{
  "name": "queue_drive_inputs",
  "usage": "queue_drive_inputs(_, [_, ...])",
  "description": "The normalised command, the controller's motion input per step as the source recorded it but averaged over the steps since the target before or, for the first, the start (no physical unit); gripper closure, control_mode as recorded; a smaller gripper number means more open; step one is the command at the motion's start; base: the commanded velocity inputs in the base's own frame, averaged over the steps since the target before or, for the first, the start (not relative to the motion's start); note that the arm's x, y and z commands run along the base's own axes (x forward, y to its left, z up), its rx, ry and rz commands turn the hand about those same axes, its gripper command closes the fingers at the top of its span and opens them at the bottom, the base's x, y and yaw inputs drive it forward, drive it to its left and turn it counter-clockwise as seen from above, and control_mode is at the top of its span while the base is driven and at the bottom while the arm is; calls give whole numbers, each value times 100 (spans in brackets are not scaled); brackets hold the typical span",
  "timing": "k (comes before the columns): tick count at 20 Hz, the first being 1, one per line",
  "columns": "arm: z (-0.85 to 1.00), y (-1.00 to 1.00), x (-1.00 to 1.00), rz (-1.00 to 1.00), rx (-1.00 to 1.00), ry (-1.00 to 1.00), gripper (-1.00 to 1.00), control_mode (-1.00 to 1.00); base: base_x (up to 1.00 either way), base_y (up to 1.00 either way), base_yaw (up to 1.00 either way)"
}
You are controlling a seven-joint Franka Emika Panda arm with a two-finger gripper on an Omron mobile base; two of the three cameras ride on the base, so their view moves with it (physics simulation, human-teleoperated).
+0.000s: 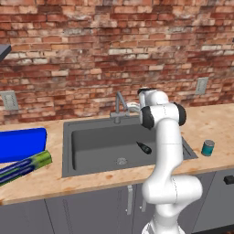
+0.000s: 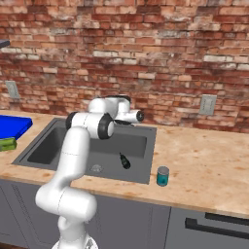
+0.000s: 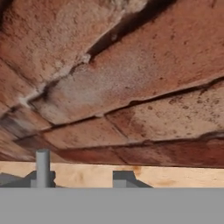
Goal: Pick up all produce items and place them in the sink. Turn on the sink faucet to wash them. Then turn the sink off and put them in the tray.
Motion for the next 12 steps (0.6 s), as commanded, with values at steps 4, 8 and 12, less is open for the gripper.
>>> queue_drive_inputs(4, [-90, -71, -12, -5, 0, 10, 100, -100, 0, 0, 0])
queue_drive_inputs(8, [-86, -72, -17, -4, 0, 8, 100, -100, 0, 0, 0])
queue_drive_inputs(12, [-72, -63, -17, -3, 0, 6, 100, -100, 0, 0, 0])
